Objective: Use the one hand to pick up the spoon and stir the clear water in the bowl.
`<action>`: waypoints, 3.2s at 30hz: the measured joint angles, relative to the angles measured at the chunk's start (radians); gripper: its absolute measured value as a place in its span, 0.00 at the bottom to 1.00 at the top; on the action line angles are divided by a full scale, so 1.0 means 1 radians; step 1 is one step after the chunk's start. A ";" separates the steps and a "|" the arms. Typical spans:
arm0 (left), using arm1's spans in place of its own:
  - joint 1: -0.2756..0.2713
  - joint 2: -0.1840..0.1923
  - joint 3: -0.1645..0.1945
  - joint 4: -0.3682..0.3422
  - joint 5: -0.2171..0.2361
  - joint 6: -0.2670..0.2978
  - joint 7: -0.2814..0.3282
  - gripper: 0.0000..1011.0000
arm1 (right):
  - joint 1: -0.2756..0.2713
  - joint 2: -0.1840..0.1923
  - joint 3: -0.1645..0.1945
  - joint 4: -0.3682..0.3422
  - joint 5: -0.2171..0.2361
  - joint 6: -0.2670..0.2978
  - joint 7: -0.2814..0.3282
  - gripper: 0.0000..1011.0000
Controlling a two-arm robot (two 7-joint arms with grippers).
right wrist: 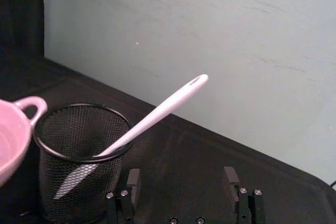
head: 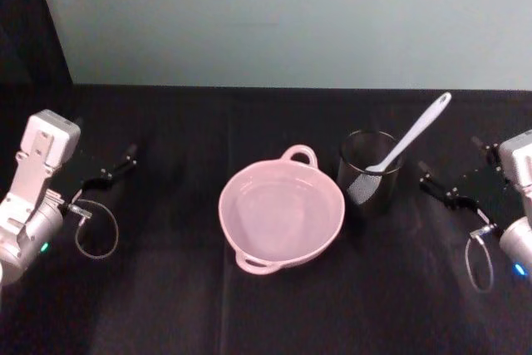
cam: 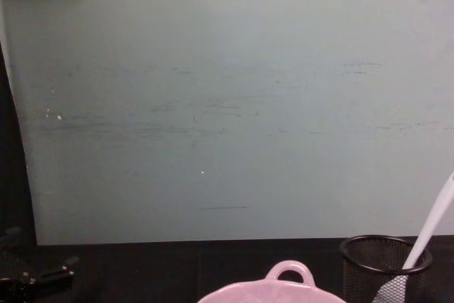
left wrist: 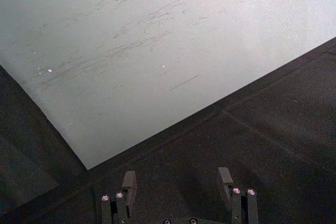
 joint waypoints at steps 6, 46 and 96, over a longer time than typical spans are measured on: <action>0.000 0.000 0.000 0.000 0.000 0.000 0.000 1.00 | -0.078 -0.008 0.071 -0.053 0.089 -0.056 0.003 0.99; 0.000 0.000 0.000 0.000 0.000 0.000 0.000 1.00 | 0.141 -0.216 0.174 0.111 0.739 0.202 0.257 0.70; 0.000 0.000 0.000 0.000 0.000 0.000 0.000 1.00 | 0.235 -0.019 0.095 -0.296 0.410 0.404 0.250 0.06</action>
